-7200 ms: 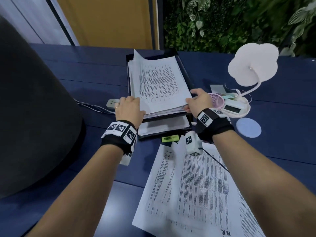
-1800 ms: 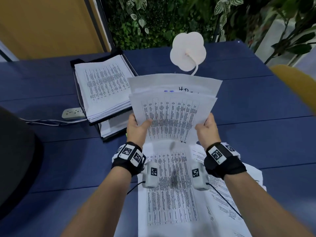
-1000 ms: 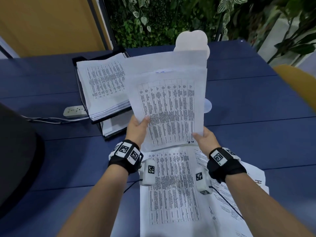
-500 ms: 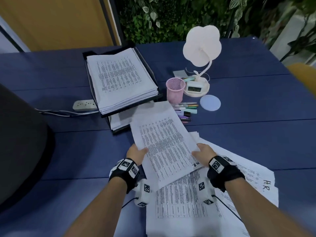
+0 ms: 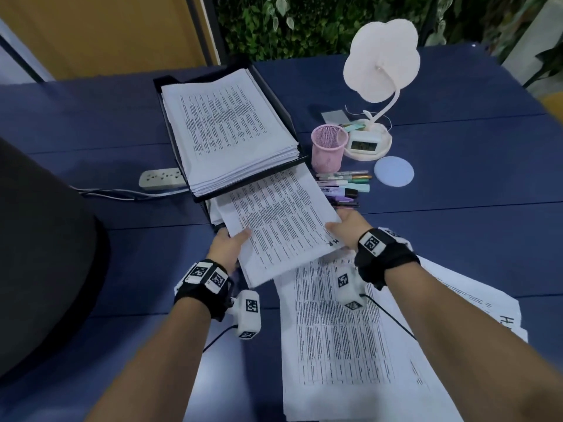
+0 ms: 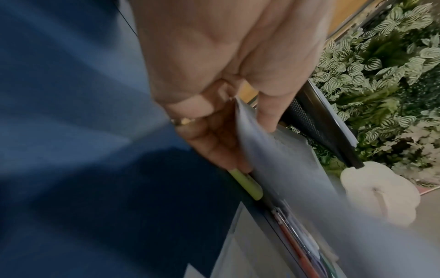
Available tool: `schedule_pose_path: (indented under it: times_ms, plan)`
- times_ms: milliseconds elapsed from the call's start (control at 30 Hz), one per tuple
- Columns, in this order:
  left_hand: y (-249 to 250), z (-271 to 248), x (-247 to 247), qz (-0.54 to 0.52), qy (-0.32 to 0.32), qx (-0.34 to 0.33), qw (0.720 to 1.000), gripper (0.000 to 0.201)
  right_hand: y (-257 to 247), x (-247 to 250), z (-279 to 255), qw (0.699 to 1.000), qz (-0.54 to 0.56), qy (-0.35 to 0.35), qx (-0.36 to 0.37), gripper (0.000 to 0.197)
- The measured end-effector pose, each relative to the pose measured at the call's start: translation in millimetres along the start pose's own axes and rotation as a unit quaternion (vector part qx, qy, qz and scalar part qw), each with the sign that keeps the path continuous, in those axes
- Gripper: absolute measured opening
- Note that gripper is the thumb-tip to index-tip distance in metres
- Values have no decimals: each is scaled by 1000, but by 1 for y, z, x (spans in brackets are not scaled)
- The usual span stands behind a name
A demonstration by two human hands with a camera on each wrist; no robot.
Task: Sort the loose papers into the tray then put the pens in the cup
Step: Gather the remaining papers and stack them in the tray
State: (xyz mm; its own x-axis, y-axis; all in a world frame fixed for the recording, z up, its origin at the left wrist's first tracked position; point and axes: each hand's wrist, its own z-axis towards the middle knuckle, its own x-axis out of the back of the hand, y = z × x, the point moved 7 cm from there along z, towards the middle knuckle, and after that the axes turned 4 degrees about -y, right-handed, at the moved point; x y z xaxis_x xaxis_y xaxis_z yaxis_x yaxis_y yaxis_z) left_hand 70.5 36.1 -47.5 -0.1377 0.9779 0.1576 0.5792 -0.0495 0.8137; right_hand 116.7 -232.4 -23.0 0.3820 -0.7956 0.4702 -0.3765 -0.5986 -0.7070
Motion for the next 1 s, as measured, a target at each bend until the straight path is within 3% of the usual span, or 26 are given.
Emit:
schedule_pose_path:
  times_ms: [67, 167, 267, 367, 467, 600, 667, 767, 833, 933, 1000]
  plan:
    - [-1, 3, -1, -13, -17, 15, 1000, 36, -15, -2, 11, 1000, -24, 0, 10, 31]
    - [-11, 12, -1, -48, -50, 48, 996, 57, -32, -7, 27, 998, -53, -3, 22, 32]
    - [-8, 23, 10, -45, -21, 46, 998, 57, -46, -9, 39, 998, -58, -5, 32, 36]
    - [6, 35, 24, 32, 21, 29, 999, 76, -59, -14, 51, 999, -23, -27, 32, 41]
    - [22, 53, 31, 15, 34, 13, 999, 66, -68, -14, 66, 1000, -9, -6, 26, 42]
    - [31, 69, 26, -21, 11, 55, 998, 25, -74, -13, 85, 995, 83, 60, 12, 40]
    - [40, 70, 27, 5, 24, 62, 998, 26, -77, -11, 91, 987, 128, 95, 21, 32]
    - [53, 69, 32, 191, 26, 80, 978, 35, -82, -6, 96, 982, 115, 152, 15, 24]
    - [58, 75, 35, 304, 37, 71, 949, 36, -82, -7, 103, 979, 118, 164, -8, 23]
    - [58, 76, 31, 402, 12, 89, 911, 50, -81, -14, 112, 974, 156, 157, -39, 7]
    - [63, 73, 25, 467, -11, 78, 881, 53, -82, -12, 114, 975, 144, 166, -37, 8]
